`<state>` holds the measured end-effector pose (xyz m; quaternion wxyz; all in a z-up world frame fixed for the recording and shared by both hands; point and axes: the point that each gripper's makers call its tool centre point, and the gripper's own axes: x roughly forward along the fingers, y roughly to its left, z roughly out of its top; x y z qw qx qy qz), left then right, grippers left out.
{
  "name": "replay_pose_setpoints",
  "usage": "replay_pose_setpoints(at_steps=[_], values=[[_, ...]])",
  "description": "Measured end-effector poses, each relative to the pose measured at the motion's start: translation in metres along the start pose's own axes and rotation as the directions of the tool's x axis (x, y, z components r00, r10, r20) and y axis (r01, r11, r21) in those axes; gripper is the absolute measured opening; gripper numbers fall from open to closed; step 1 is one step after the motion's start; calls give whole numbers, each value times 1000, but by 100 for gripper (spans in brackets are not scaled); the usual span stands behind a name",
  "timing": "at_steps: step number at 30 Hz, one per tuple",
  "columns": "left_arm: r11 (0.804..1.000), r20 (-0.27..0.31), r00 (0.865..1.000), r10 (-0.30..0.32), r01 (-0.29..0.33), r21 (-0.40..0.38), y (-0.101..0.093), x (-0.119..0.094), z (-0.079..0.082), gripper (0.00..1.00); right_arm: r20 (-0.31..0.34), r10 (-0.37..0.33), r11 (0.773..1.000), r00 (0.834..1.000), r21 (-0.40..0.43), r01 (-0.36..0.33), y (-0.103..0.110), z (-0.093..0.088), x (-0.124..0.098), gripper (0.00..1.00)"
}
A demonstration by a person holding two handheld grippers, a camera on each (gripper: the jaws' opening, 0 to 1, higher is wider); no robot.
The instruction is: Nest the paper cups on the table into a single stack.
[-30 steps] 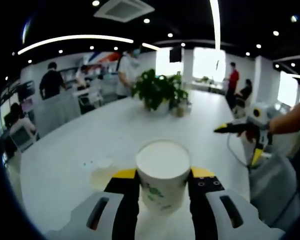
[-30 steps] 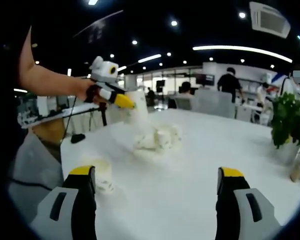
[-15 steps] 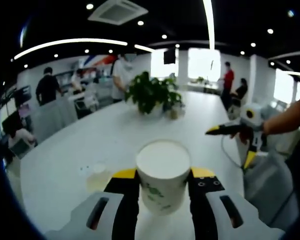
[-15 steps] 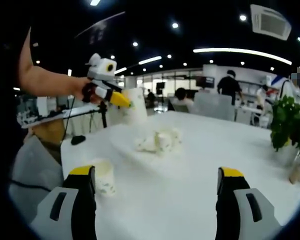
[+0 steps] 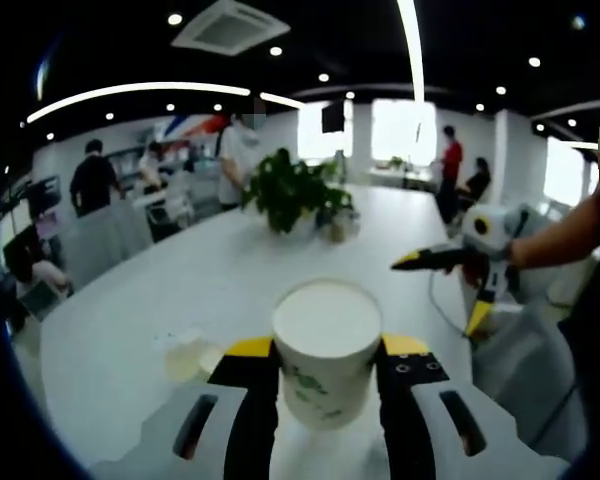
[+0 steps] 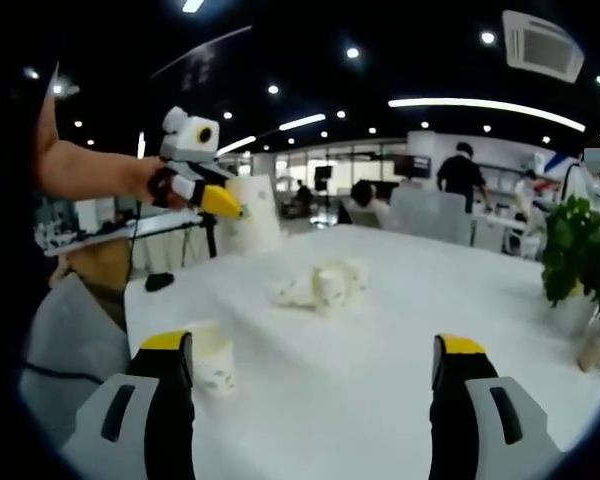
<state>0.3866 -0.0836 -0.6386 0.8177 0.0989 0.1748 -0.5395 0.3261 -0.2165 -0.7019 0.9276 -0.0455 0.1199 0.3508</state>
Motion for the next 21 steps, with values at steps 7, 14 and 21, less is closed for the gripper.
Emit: replay_pose_setpoints(at_steps=[7,14,21], values=[[1000,13,1000,-3,3,9,-13,-5,4,36,-3,9,1000,1000,-9,-9,3,-1,-1,98],[1000,15,1000,-10,10,16,-26,-9,4,36,12,18,1000,1000,-23,-17,7,6,-1,97],[1000,45,999,-7,6,15,-35,-15,7,36,26,28,999,999,-28,-27,14,9,1,96]])
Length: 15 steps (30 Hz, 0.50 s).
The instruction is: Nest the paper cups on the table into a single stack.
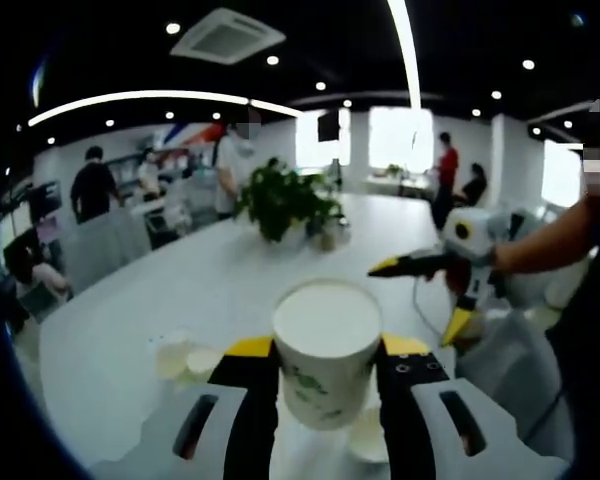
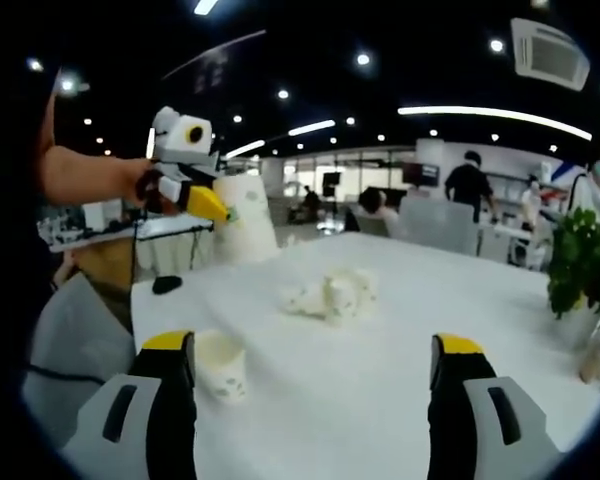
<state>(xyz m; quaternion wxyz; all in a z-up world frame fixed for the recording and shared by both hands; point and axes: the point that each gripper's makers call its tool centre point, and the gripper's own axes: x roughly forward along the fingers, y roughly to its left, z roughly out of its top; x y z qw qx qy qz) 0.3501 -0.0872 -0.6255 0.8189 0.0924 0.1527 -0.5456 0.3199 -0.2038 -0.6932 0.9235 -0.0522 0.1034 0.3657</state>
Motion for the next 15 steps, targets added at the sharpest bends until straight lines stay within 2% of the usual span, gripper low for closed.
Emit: replay_pose_setpoints(at_steps=[3,6,10,15], values=[[1000,-10,1000,-15,15,20,-7,-1,-5,36,7,5,1000,1000,0,-5,3,3,1,95],[998,7,998,-56,56,4,-20,-3,-6,36,13,10,1000,1000,1,-10,5,6,3,95],[998,4,998,-60,60,5,-25,-7,-10,36,16,20,1000,1000,5,-21,9,8,5,94],[999,26,999,-43,44,-15,-27,-15,-6,36,13,36,999,999,6,-36,14,11,8,92]])
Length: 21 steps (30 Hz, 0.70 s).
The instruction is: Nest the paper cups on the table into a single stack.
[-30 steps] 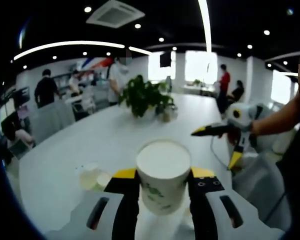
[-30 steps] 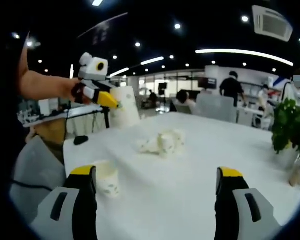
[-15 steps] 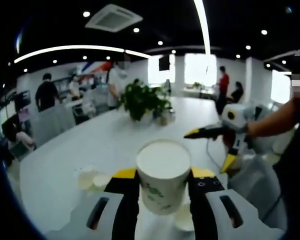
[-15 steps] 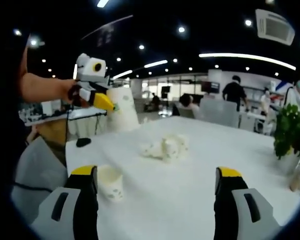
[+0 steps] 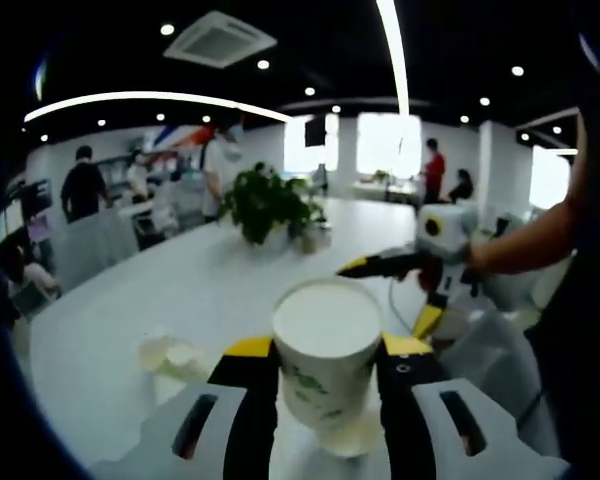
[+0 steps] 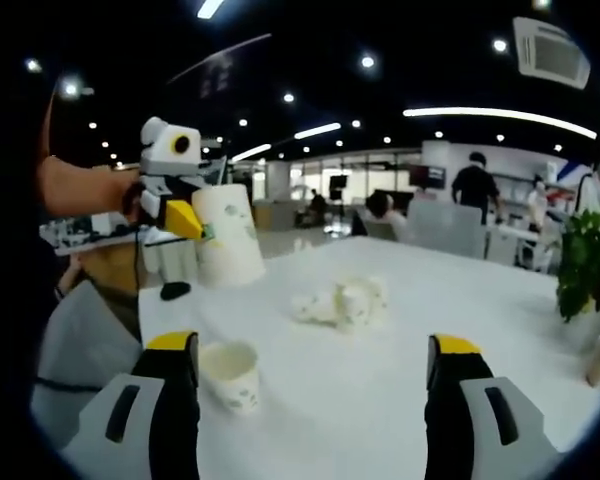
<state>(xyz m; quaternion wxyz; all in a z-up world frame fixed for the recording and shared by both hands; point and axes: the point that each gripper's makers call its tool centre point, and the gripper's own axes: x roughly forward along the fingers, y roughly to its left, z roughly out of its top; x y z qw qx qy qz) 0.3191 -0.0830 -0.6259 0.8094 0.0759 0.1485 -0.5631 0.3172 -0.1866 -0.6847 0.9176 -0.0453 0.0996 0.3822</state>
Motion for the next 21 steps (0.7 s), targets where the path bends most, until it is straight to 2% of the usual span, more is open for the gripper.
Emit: replay_pose_setpoints(at_steps=[7,9,12,15,21], values=[[1000,18,1000,8,-8,-6,-5,-5,2,37,17,21,1000,1000,-3,-21,7,12,4,89],[1000,34,999,-15,15,-1,-10,-6,3,37,18,34,999,999,7,-35,10,16,4,86],[1000,37,999,-15,15,13,-12,-6,4,37,20,80,997,997,20,-81,20,26,4,78],[1000,54,998,-13,13,4,-11,-10,7,37,45,115,993,992,10,-116,30,46,4,75],[999,149,989,-12,17,-36,-7,-22,25,37,87,176,984,980,-7,-176,42,82,7,71]])
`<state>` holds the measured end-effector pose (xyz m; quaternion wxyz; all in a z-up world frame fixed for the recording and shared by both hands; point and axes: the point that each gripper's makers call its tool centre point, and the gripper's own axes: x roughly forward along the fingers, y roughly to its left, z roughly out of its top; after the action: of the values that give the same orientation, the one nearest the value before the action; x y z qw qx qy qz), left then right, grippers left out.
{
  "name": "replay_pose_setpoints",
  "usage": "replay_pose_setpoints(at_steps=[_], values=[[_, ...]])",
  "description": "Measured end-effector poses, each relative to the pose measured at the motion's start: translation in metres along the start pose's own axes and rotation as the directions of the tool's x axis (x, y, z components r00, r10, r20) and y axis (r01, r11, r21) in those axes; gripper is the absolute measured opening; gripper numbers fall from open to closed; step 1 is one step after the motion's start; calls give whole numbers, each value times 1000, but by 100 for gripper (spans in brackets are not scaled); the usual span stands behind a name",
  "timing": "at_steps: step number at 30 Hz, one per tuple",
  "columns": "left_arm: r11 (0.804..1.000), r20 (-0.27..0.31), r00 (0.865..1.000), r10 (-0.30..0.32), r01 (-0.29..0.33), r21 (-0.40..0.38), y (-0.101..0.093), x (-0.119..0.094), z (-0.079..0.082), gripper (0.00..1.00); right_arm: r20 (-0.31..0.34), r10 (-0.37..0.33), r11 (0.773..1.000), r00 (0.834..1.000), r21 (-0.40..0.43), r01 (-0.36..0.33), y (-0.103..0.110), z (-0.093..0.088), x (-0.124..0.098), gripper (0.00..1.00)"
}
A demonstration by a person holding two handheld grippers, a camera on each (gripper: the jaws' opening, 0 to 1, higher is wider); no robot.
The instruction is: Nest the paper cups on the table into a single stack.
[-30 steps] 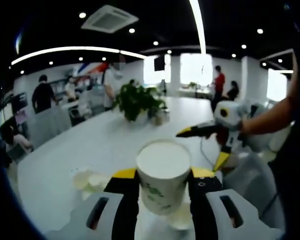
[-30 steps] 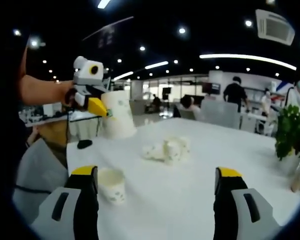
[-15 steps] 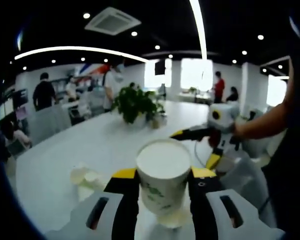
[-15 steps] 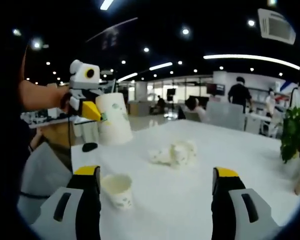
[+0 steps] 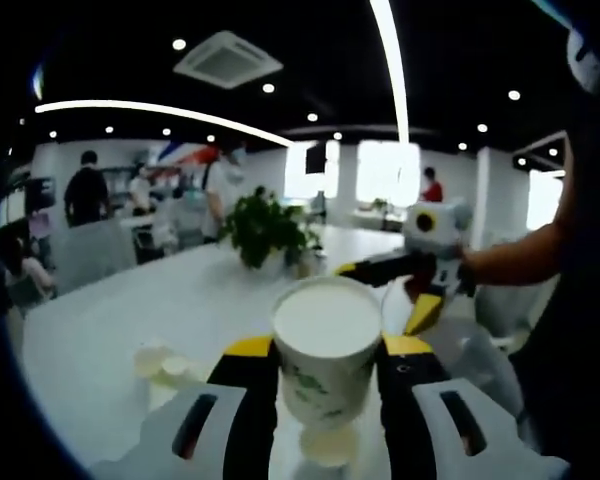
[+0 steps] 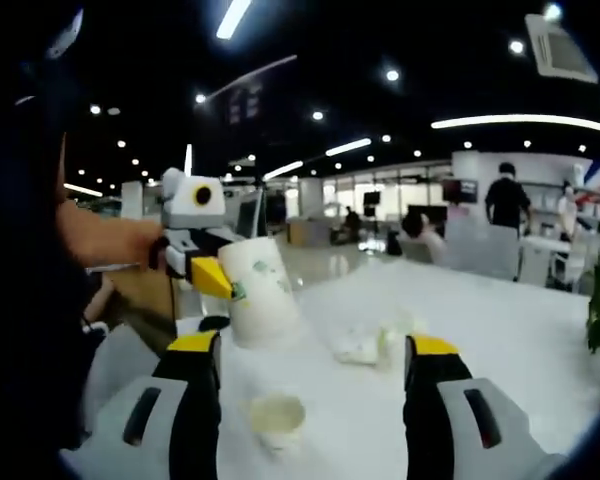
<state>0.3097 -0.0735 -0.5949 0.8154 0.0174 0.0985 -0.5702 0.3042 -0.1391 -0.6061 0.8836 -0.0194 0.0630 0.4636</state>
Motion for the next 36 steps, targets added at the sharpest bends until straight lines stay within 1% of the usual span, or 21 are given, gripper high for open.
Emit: replay_pose_setpoints(at_steps=[3,4,6,9,12,14,15,18,20,22,25,26,27,28,29,30,32,36], values=[[1000,49,999,5,-3,-22,4,-4,11,37,6,31,1000,1000,-6,-31,6,11,4,67],[999,74,997,6,-3,-33,4,-6,17,37,7,37,999,999,-11,-37,7,14,5,66],[999,101,995,8,-4,-43,5,-10,24,37,4,64,998,998,-8,-64,11,17,7,61],[998,124,992,5,2,-57,7,-13,28,37,0,123,992,992,34,-123,21,19,9,52],[998,143,990,-3,12,-66,4,-15,31,37,8,161,985,987,57,-162,29,23,10,45],[996,166,986,-9,23,-84,3,-17,33,37,8,188,979,982,82,-188,34,23,11,42],[995,178,984,-13,29,-92,2,-18,35,37,11,196,976,981,91,-196,35,24,12,41],[995,200,980,-1,21,-100,3,-19,39,37,22,210,971,977,113,-212,39,26,13,40],[994,224,974,-14,38,-106,0,-21,44,37,42,220,965,975,137,-224,41,28,14,40],[994,227,974,-21,45,-103,-1,-21,46,37,54,224,962,973,146,-230,43,30,15,38],[994,216,976,-29,51,-95,-3,-21,44,37,90,225,958,970,159,-237,43,39,15,35],[995,213,977,-31,51,-90,-3,-21,42,37,106,227,955,968,171,-242,44,43,15,35],[995,212,977,-34,54,-87,-4,-21,41,37,132,236,947,963,190,-259,46,48,15,35],[994,216,976,-39,60,-91,-5,-21,42,37,141,245,942,959,201,-270,47,49,14,35],[993,224,974,-44,67,-95,-6,-22,43,37,142,252,937,957,211,-278,48,50,14,35],[992,234,971,-48,73,-98,-8,-23,45,37,139,255,937,957,207,-280,49,50,14,35],[991,261,964,-44,76,-114,-7,-26,50,37,118,249,942,961,202,-268,48,46,15,35],[991,269,963,-27,61,-120,-2,-28,52,37,116,235,941,965,221,-256,45,43,15,35]])
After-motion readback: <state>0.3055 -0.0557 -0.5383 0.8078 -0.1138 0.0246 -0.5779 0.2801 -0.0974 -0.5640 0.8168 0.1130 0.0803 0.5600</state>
